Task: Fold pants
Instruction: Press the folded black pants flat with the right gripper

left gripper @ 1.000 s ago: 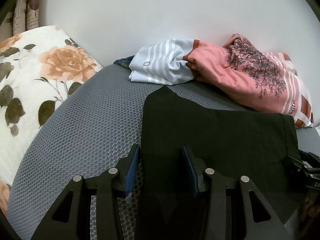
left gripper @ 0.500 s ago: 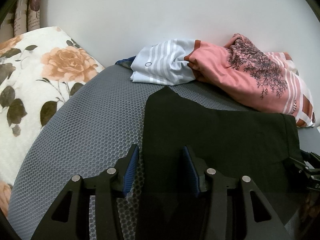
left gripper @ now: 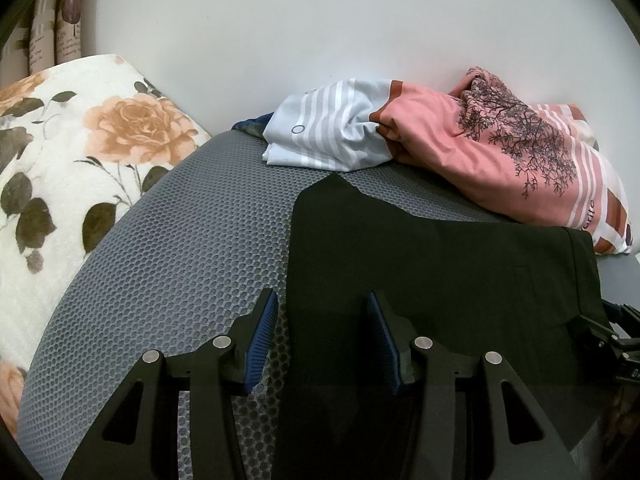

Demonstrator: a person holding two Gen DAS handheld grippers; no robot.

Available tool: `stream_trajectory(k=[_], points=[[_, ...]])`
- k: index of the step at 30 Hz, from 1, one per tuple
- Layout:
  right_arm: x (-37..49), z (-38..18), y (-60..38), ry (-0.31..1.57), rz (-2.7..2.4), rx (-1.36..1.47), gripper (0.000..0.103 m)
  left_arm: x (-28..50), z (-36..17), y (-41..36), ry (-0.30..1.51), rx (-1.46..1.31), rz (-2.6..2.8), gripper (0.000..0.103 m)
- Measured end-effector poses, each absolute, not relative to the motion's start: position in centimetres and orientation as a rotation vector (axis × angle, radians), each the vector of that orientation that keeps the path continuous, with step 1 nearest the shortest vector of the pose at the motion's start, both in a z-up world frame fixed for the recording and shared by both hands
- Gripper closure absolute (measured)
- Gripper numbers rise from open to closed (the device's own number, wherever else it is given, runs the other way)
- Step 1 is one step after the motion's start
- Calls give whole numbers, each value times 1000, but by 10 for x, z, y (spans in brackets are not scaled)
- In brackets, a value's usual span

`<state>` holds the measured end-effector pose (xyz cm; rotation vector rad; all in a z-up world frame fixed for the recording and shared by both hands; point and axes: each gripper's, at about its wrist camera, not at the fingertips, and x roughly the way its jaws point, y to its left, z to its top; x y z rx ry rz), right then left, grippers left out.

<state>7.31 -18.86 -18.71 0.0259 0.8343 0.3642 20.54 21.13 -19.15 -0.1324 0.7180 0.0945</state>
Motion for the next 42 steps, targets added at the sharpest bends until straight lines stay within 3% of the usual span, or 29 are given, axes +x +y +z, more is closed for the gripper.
stream_trajectory(k=[42], points=[[71,-190,-191,839,369,19,9,205,-189,212,713,-126,103,55]])
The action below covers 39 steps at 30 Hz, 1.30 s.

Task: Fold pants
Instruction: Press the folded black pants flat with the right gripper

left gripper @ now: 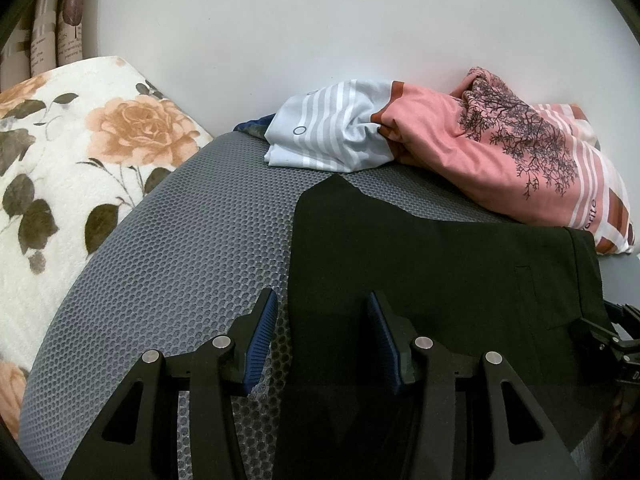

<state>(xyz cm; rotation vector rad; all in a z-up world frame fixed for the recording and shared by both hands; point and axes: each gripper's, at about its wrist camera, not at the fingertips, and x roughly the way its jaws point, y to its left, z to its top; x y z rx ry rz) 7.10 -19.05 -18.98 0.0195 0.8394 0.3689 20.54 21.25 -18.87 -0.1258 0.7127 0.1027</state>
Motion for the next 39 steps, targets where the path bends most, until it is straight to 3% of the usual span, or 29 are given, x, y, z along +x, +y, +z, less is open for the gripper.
stream_trajectory(k=[39], points=[[74,-189,-191,841,372,17,8,203,-188,206,708,-120,109,54]])
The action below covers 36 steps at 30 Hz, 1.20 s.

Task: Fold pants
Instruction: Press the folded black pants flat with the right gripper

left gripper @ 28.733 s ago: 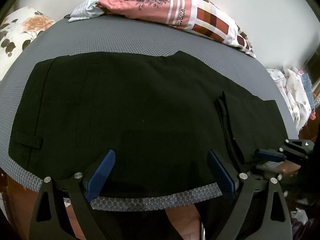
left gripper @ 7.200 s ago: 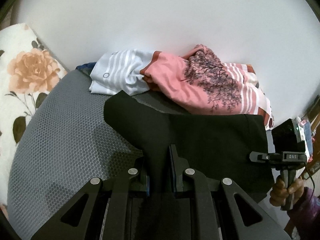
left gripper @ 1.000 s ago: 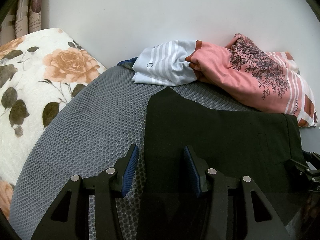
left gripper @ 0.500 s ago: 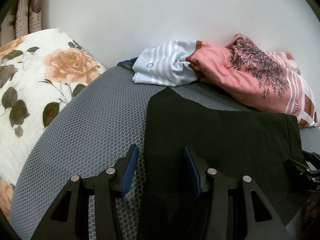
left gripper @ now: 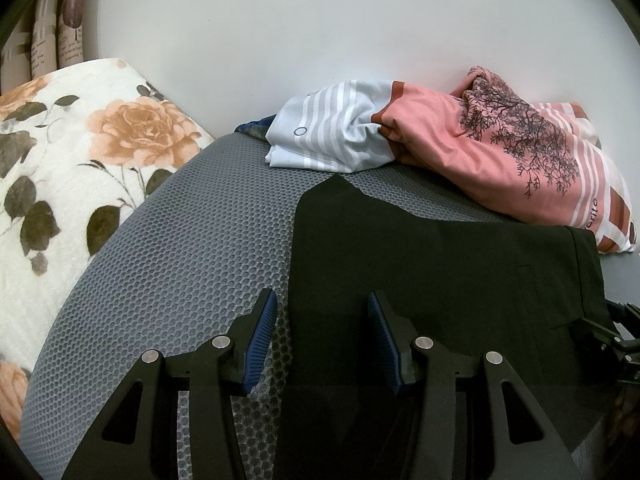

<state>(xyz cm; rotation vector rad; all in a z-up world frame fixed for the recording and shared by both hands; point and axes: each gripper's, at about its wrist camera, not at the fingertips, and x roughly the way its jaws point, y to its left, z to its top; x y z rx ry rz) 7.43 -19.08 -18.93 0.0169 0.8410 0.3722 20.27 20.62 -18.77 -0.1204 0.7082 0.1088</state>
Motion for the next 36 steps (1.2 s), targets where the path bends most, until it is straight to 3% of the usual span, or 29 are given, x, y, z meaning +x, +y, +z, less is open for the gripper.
stream_trajectory(k=[36], points=[[77,-191,-191,843,367,7,5,198,-186,197,698,-112,123,51]])
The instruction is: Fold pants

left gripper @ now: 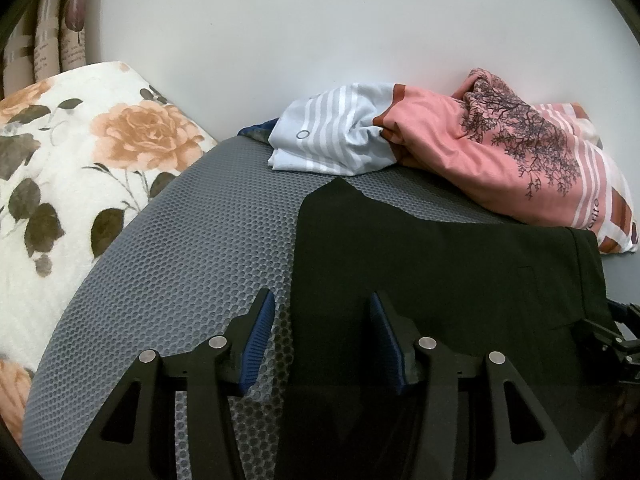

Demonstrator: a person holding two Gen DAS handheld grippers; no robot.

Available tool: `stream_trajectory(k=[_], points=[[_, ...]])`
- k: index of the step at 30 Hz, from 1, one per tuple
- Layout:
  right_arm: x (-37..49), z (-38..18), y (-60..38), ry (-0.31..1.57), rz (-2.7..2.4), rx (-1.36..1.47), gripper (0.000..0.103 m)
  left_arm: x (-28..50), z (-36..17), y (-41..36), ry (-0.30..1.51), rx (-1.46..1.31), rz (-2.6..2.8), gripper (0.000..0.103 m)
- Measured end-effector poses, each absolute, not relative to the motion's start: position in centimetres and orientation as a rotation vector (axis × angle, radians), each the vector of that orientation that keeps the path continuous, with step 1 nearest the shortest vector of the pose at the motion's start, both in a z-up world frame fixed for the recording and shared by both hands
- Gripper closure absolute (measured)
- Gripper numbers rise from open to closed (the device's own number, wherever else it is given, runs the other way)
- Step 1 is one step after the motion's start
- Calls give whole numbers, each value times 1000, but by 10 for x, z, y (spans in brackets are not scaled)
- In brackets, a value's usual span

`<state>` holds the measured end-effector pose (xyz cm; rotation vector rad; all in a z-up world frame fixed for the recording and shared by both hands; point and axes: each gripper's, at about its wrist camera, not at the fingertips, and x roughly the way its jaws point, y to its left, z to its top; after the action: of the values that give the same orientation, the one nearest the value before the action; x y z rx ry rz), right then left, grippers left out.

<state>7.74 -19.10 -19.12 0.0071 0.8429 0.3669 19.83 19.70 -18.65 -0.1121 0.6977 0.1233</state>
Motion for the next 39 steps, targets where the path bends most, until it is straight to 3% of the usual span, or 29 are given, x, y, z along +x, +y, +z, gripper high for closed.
stream_trajectory(k=[5,10,17,23,31,39], points=[[78,-189,-192,837,361,10,4,198,-185,200,686,-109,129,46],[70,-181,-198,781,336,24,4,192,-179,212,636,-117,141,32],[40,-164,-197,675,343,-8,4,188,-172,218,607,-62,203,27],[14,-151,-191,648,379,-10,4,175,-157,231,568,-9,278,13],[-9,-130,-197,652,418,36,4,151,-112,259,443,70,318,0],[-42,-87,-208,570,444,45,3,111,-34,288,293,73,384,0]])
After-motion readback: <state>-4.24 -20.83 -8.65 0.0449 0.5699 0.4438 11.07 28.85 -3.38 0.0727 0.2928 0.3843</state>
